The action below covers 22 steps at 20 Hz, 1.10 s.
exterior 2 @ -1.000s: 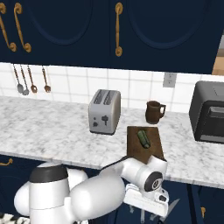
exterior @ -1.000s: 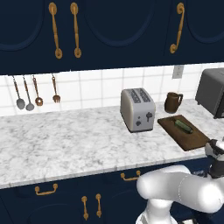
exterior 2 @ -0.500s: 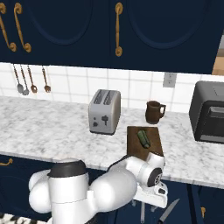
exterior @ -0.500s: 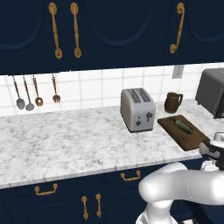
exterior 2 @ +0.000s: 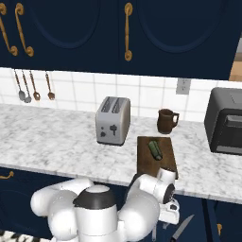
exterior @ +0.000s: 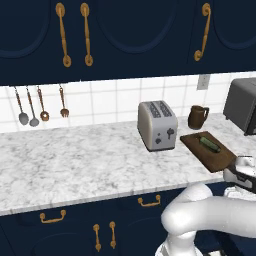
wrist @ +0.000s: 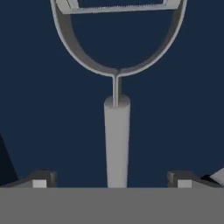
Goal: Place the appropriate cutting tool for cutting the cucumber skin on the cutting board.
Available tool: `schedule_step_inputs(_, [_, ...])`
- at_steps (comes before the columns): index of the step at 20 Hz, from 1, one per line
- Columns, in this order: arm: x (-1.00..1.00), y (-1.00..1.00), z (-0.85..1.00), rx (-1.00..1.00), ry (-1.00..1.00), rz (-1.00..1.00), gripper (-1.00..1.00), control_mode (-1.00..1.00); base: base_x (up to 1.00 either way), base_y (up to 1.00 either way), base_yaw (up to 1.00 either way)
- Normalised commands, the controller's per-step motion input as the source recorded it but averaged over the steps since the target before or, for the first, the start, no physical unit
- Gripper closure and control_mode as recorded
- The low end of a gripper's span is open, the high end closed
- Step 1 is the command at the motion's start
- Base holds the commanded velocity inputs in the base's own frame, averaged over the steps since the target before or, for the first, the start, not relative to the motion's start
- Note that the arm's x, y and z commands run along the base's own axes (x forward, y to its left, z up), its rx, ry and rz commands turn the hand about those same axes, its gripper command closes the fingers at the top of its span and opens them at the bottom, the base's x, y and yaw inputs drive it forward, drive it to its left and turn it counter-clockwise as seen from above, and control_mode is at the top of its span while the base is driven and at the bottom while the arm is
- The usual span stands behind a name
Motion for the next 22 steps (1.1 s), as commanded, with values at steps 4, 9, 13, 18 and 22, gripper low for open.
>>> schedule_step_inputs(4, [0.12, 0.00, -0.39, 0.00, 0.00, 0.06, -1.00, -1.00, 0.00, 0.00, 0.00])
schedule_step_inputs(9, [-0.01, 0.46, -0.54, -0.02, 0.00, 0.03, 1.00, -1.00, 0.00, 0.00, 0.00])
schedule_step_inputs(13, [-0.03, 0.49, -0.20, 0.00, 0.00, 0.05, 1.00, -1.00, 0.00, 0.00, 0.00])
schedule_step_inputs(18, [-0.17, 0.30, 0.05, 0.00, -0.01, 0.03, 1.00, -1.00, 0.00, 0.00, 0.00])
schedule_step_inputs(22, [-0.44, 0.01, 0.74, 0.00, -0.10, 0.04, 1.00, -1.00, 0.00, 0.00, 0.00])
